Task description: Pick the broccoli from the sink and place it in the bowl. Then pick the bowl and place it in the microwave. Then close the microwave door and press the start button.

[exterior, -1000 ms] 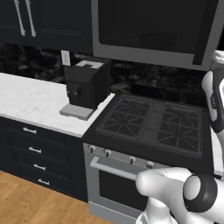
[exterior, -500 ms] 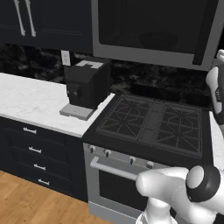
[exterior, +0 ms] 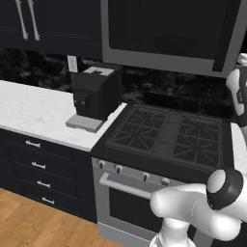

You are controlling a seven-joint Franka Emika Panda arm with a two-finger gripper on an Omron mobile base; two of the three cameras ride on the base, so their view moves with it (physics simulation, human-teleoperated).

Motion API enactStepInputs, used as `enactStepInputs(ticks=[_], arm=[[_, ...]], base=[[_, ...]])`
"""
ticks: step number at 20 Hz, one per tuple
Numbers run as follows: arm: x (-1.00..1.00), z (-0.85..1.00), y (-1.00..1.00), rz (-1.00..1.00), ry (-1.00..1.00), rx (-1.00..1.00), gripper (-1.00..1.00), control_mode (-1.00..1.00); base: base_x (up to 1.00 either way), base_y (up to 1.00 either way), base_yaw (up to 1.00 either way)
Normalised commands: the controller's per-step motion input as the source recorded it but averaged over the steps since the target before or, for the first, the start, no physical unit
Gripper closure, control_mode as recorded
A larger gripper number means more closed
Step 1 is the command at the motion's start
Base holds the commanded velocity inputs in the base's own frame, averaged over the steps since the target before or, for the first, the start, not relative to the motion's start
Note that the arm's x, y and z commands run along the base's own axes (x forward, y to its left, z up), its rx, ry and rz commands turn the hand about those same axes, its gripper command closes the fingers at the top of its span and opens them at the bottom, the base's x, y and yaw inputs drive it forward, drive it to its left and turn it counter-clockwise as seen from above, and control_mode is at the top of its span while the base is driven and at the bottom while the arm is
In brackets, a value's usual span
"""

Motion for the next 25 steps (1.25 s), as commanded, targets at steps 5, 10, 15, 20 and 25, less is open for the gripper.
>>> enactStepInputs(ticks=[5,10,15,20,25], arm=[[0.12,-0.08,-0.25,0.01,0.00,0.01,1.00,-1.00],[0.59,-0.20,-0.22,0.02,0.05,0.02,1.00,-1.00],[1.00,-0.25,-0.42,0.04,0.17,0.03,1.00,-1.00],[0.06,-0.06,0.22,0.05,0.03,0.02,1.00,-1.00],[-0.52,0.00,0.78,0.00,-0.07,0.00,1.00,-1.00]], base=[[0.00,0.00,0.00],[0.00,0.00,0.00],[0.00,0.00,0.00],[0.00,0.00,0.00],[0.00,0.00,0.00]])
